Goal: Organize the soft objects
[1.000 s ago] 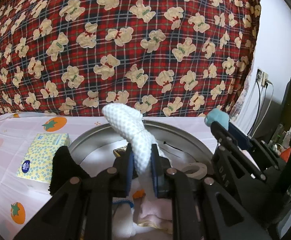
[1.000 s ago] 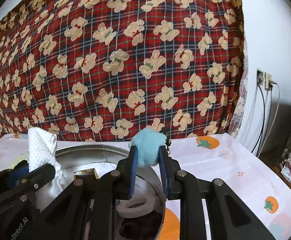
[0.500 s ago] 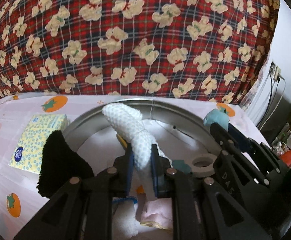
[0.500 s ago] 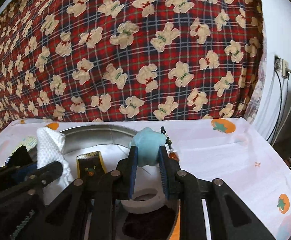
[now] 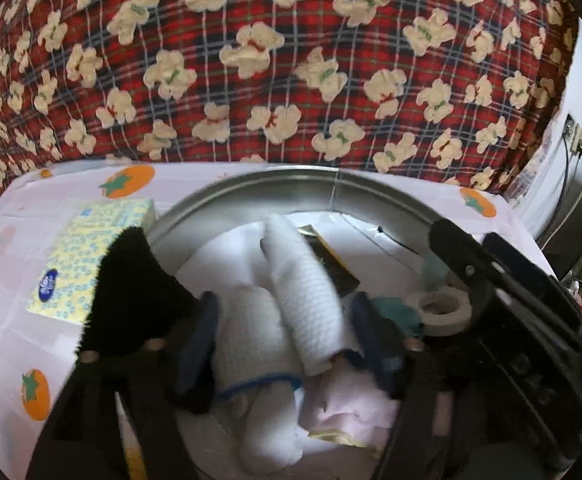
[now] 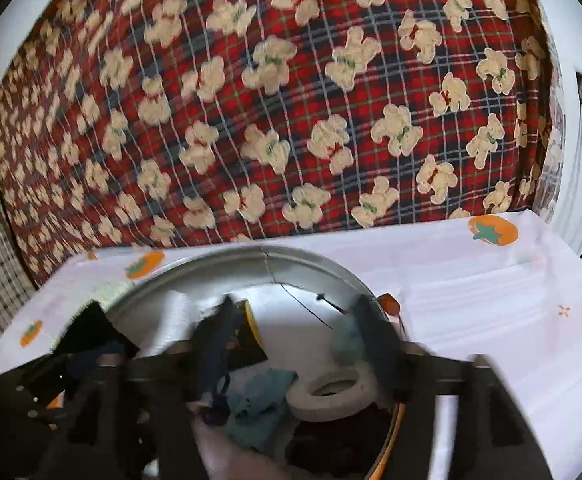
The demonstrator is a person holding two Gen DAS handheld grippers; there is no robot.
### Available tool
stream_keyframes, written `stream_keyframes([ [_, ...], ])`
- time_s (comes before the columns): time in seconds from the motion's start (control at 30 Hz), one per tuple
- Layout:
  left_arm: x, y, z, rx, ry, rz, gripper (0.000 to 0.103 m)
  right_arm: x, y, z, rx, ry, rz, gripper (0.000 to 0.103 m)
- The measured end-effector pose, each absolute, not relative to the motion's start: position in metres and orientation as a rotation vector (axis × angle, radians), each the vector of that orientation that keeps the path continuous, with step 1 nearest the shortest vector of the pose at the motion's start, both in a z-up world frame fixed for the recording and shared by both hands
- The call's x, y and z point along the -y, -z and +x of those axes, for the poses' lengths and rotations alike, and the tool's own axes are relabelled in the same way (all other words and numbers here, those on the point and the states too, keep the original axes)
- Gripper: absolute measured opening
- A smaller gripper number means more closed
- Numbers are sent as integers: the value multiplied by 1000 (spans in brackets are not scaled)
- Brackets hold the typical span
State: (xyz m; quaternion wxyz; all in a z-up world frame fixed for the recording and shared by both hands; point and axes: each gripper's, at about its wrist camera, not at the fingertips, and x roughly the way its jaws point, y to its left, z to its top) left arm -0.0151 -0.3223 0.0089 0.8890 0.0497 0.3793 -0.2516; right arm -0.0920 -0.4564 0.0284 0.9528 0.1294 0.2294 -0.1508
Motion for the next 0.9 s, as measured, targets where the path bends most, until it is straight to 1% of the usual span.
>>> stream_keyframes([
  [0.07,320,-13,-20,-759,526,105,99,455,-33,-101,-412,298,280,81],
  [0.13,317,-18,-27,-716,529,98,101,456,-35,-106,-389,296,297,82],
  [0.2,316,-23,-35,-670,528,103,101,457,-34,-110,-381,300,318,87],
  [0.7,304,-22,-64,-647,563,94,101,459,-23,-136,-363,365,385,87],
  [0.9,297,-19,-80,-583,556,84,101,448,-25,-144,-340,429,306,87],
])
